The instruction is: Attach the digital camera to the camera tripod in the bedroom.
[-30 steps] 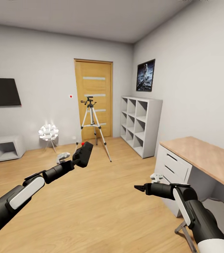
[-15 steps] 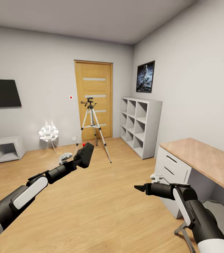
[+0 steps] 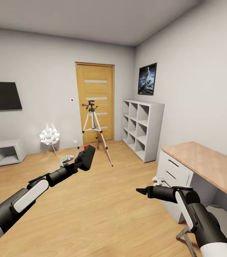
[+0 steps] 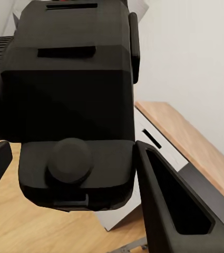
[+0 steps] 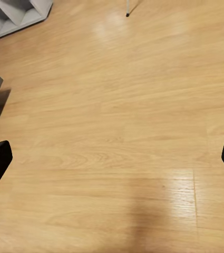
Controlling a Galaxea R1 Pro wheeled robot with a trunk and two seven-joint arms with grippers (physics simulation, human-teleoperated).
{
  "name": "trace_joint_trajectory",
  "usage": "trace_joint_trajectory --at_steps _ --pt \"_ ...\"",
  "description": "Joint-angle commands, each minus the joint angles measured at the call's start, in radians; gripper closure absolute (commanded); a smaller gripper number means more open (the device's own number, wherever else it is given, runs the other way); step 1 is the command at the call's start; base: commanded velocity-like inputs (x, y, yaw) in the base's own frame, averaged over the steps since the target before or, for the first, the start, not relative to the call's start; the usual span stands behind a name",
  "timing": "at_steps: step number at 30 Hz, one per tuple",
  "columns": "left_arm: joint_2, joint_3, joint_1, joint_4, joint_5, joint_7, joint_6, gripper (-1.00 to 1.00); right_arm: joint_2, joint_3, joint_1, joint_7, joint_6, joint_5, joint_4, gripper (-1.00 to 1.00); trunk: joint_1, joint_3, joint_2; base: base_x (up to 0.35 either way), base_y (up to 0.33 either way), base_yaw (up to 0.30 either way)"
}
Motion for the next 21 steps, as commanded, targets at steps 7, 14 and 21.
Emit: trace_joint_trajectory --at_steps 7,14,21 --pt "0.001 -0.002 -0.001 0.000 0.007 -0.004 0.003 1.00 0.000 -0.001 -0.001 -0.003 0.009 -0.010 0.000 -1.00 -0.027 0.021 0.048 0.000 0.000 0.000" --pt "0.001 -0.002 -0.001 0.000 0.007 -0.004 0.003 1.00 0.000 -0.001 -0.001 -0.003 0.008 -0.010 0.000 -1.00 -0.054 0.043 0.097 0.000 0.000 0.000" --pt "0.001 -0.002 -0.001 0.000 0.007 -0.004 0.003 1.00 0.001 -0.001 -0.001 -0.003 0.008 -0.011 0.000 -1.00 -0.081 0.065 0.146 0.000 0.000 0.000"
